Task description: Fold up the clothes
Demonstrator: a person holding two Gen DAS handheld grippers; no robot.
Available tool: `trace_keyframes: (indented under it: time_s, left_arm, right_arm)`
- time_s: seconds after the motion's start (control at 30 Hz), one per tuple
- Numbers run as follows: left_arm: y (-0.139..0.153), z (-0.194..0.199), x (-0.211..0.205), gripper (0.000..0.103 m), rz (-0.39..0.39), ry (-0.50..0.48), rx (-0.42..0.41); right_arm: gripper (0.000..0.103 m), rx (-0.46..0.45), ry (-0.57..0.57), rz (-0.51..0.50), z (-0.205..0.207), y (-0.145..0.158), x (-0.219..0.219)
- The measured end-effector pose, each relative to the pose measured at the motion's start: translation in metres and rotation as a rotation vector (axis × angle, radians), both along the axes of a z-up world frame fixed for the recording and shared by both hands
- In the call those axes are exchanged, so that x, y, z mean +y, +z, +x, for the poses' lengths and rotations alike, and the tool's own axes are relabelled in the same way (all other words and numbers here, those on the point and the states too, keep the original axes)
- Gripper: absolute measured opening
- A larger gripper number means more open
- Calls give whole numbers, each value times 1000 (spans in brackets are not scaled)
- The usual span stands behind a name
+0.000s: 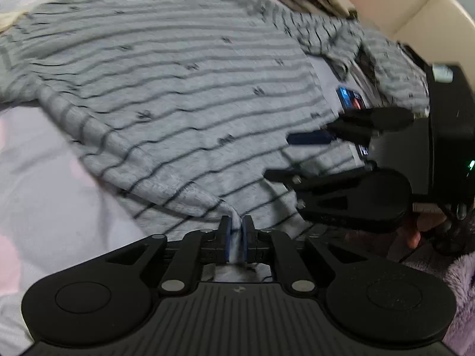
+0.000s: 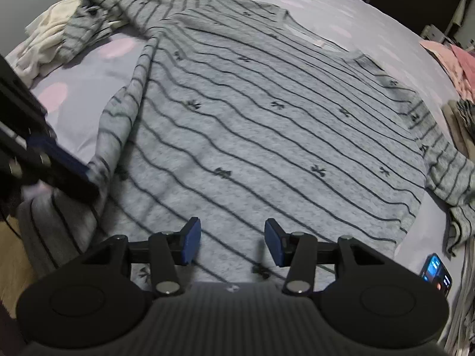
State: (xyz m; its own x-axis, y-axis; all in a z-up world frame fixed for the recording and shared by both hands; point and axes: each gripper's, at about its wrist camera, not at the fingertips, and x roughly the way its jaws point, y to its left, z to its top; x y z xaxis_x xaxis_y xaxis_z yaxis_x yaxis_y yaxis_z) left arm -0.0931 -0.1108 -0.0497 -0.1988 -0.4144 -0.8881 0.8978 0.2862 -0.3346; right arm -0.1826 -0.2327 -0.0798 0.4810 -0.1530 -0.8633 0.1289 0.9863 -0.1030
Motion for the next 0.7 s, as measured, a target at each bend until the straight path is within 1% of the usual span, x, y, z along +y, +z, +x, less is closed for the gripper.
trace_keyframes:
  time_s: [0.13,0.2,0.3,0.4,0.53,0.6,0.63,0.7]
  left_arm:
    - [-14,-15,-4,8,64,-78,71]
    - [-20,-22,2,13,79,-103,80]
    - [-22,-28,13,13,80,-110,98]
    - [-18,-26,27,17,60,-73,101]
    - [-6,-19,46,19,28,-3,75]
    - [-2,-18,53,21,22,21,51]
    - [-2,-17,55,22,24,32,38]
    - [-3,-15,60,28,38,56,16]
  right_arm:
    - [51,7,-31,9,1,-2,-10]
    - [51,-2,-22,31,1,0,-10]
    - [51,-14,-10,64,0,3,-10]
    - [51,-26,3,97,-1,6,-10]
    - [49,-44,28,147,-2,10,-8]
    - [48,-56,68,204,-5,12,-2]
    - [45,-62,88,234,-6,13,1]
    - [44,-67,132,296,-8,15,8]
